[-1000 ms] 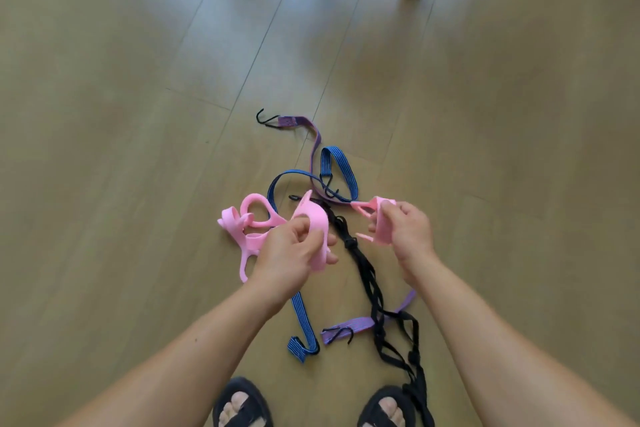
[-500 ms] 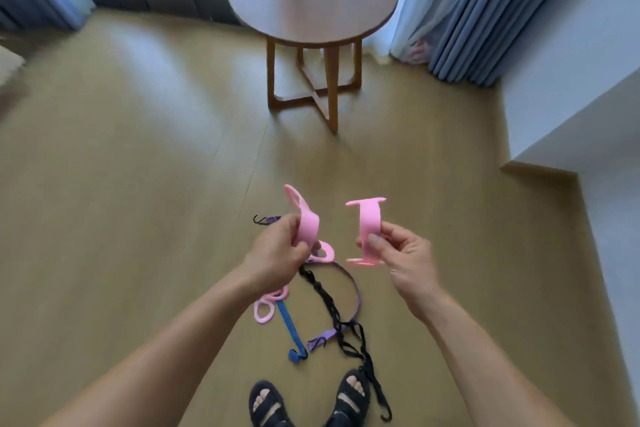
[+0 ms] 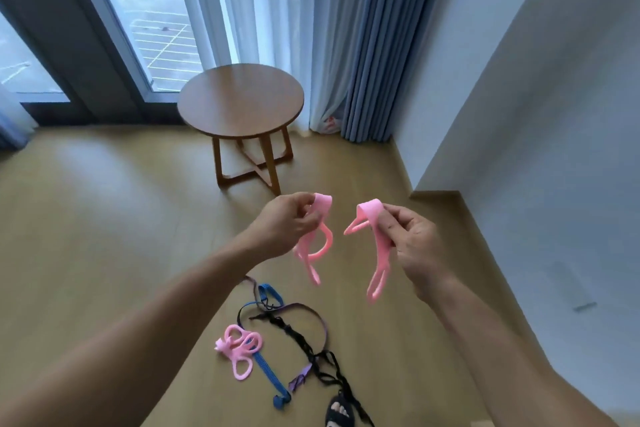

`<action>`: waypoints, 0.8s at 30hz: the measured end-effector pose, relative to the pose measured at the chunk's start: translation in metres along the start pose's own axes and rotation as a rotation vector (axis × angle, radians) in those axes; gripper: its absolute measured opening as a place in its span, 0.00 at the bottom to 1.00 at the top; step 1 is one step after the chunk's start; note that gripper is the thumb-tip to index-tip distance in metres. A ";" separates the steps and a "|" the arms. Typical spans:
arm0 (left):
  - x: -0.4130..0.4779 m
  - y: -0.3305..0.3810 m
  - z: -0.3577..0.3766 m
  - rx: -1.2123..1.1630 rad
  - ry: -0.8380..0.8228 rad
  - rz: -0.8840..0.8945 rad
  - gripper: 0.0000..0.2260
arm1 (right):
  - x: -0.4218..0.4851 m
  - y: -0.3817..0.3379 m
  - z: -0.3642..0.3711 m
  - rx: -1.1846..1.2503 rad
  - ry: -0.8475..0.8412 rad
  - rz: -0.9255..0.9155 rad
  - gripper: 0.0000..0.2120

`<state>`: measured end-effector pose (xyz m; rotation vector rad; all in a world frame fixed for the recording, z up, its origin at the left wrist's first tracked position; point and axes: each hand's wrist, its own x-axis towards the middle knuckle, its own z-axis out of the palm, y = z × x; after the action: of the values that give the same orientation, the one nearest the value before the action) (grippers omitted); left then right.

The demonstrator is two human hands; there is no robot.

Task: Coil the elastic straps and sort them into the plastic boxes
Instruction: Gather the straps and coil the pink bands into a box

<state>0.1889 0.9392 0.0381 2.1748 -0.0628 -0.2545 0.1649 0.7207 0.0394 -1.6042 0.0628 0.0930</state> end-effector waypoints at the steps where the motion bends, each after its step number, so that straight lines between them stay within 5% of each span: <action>1: -0.003 0.006 0.000 0.010 -0.045 0.014 0.09 | -0.009 -0.005 -0.003 -0.009 -0.023 0.010 0.07; 5: -0.015 0.027 0.003 0.213 -0.204 0.136 0.02 | -0.044 -0.024 -0.014 -0.064 0.030 -0.002 0.14; 13: -0.041 0.062 0.008 0.441 -0.131 0.531 0.13 | -0.100 -0.041 -0.024 -0.262 0.368 -0.188 0.09; 24: -0.094 0.144 0.066 -0.146 -0.321 0.607 0.08 | -0.203 -0.062 -0.079 -0.036 0.611 -0.294 0.05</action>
<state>0.0911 0.8161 0.1335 1.8520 -0.8415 -0.2432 -0.0290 0.6408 0.1232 -1.6110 0.2966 -0.6290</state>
